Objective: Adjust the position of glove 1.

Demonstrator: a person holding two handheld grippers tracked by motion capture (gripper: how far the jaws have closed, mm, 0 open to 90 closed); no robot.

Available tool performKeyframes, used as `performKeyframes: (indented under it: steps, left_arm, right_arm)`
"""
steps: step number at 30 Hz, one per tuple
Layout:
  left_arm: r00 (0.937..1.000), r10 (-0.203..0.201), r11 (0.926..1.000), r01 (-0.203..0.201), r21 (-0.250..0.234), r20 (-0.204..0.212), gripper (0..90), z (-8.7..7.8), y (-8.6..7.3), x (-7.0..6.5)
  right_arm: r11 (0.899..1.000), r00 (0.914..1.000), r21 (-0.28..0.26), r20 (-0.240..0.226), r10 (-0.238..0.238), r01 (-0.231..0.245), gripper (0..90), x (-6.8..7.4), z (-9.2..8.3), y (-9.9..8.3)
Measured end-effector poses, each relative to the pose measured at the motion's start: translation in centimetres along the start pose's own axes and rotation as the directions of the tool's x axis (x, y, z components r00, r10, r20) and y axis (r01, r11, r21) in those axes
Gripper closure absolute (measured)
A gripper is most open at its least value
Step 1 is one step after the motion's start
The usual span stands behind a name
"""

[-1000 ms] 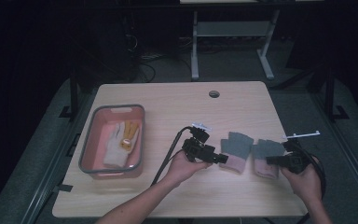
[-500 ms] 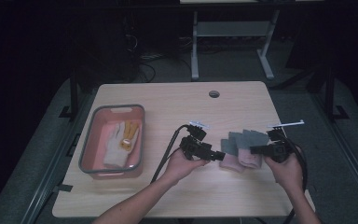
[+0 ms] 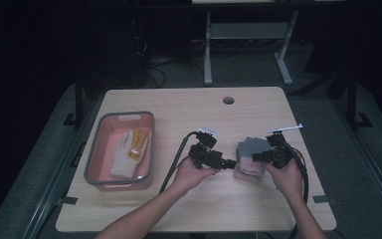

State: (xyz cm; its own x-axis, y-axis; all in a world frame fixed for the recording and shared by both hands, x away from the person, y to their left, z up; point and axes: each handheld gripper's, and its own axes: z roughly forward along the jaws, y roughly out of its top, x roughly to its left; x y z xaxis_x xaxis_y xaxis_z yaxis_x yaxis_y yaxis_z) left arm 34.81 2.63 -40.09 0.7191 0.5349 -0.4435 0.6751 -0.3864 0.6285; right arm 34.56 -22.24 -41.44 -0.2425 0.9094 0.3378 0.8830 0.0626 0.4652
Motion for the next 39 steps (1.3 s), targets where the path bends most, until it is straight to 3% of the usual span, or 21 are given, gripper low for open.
performKeyframes:
  steps: [12, 16, 19, 22, 27, 32, 39]
  left_arm:
    - [1.0, -0.001, 0.9998, 0.001, 0.02, -0.001, 29.2, 0.8, -0.1, 0.1]
    - [0.9996, -0.023, 0.9994, 0.023, 0.027, 0.015, 33.2, 1.7, -0.1, 0.1]
    - [0.9992, -0.038, 0.9987, 0.037, 0.034, 0.013, 35.1, 2.5, 0.0, 0.4]
    - [0.9989, -0.046, 0.9981, 0.046, 0.042, 0.008, 36.0, 3.1, 0.0, 0.5]
    - [0.9972, -0.073, 0.9964, 0.073, 0.044, 0.013, 38.2, 4.2, 0.2, 1.1]
    - [0.9936, -0.111, 0.9924, 0.11, 0.055, 0.023, 38.2, 5.4, 0.3, 1.3]
    - [0.9916, -0.127, 0.9898, 0.124, 0.069, 0.027, 38.8, 6.6, 0.3, 1.1]
  right_arm:
    - [0.999, 0.9993, 0.02, -0.001, 0.037, -0.037, 77.9, 0.0, 1.2, -0.6]
    - [0.999, 0.9991, -0.014, -0.012, 0.041, -0.041, 71.4, -0.2, 0.5, -0.6]
    - [0.999, 0.9996, -0.042, 0.005, 0.027, -0.027, 67.2, -0.6, 0.0, -0.7]
    - [0.998, 0.9989, -0.048, 0.007, 0.047, -0.046, 64.5, -1.2, -0.5, -1.0]
    - [0.993, 0.9944, -0.061, -0.031, 0.101, -0.102, 59.7, -2.6, -0.6, -1.5]
    - [0.99, 0.9906, -0.058, -0.056, 0.125, -0.128, 56.0, -3.3, -0.5, -2.0]
    - [0.987, 0.9839, -0.055, -0.103, 0.146, -0.153, 52.1, -4.2, -0.2, -2.6]
